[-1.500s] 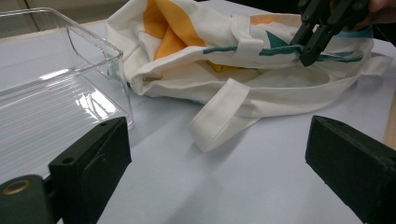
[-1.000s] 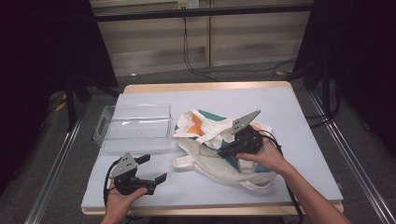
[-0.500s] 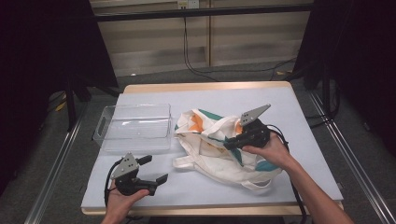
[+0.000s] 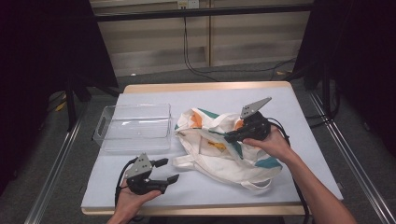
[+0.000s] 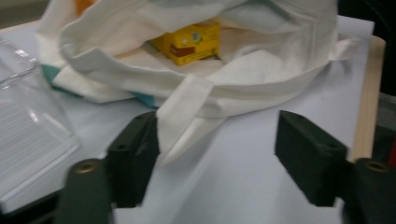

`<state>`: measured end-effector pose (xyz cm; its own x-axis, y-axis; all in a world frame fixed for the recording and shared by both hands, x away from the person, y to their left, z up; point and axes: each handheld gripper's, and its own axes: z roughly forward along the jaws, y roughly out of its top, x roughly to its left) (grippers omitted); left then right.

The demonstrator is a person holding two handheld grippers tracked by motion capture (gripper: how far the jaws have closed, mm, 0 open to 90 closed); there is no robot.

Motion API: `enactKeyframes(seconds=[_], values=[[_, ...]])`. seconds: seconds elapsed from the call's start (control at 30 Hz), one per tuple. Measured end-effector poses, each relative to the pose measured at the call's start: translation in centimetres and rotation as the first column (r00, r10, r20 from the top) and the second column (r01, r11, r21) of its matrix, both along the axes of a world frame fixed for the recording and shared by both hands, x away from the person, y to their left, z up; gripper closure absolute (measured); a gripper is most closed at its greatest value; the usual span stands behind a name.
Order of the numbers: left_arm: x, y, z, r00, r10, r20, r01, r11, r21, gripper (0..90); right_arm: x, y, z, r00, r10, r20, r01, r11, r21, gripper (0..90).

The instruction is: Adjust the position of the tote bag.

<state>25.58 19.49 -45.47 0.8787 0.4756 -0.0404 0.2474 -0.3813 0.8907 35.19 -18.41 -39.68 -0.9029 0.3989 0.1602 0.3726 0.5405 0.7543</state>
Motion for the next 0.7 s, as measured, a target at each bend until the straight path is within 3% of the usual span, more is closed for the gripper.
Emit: enactKeyframes(seconds=[0.17,0.33,0.47,0.6,0.63,0.7], values=[[0.4,-1.6,0.1,0.9977,-0.057,-0.036,0.056,0.9981,-0.025,39.6,0.8,-0.3,0.1,0.9999,-0.013,-0.006,0.013,1.000,-0.003,81.6],[0.9,-3.1,0.2,0.9955,-0.089,-0.031,0.090,0.9957,0.023,44.4,1.3,-0.4,-0.2,0.9998,-0.016,-0.009,0.016,1.000,0.001,81.6],[1.3,-4.7,0.4,0.9904,-0.134,-0.032,0.135,0.9908,0.015,52.9,1.5,-0.3,-0.3,0.9997,-0.020,-0.011,0.020,1.000,0.001,81.6],[2.0,-7.2,0.6,0.9771,-0.210,-0.031,0.212,0.9760,0.051,57.0,1.5,-0.2,-0.1,0.9998,-0.020,-0.004,0.020,1.000,-0.003,81.6],[2.1,-8.3,0.6,0.9705,-0.238,-0.038,0.240,0.9687,0.062,59.7,1.6,-0.2,0.0,0.9998,-0.020,-0.003,0.020,1.000,-0.006,81.6],[2.2,-8.8,0.6,0.9683,-0.247,-0.039,0.249,0.9657,0.073,60.8,1.6,-0.3,0.1,0.9997,-0.024,-0.001,0.024,1.000,-0.007,81.6]])
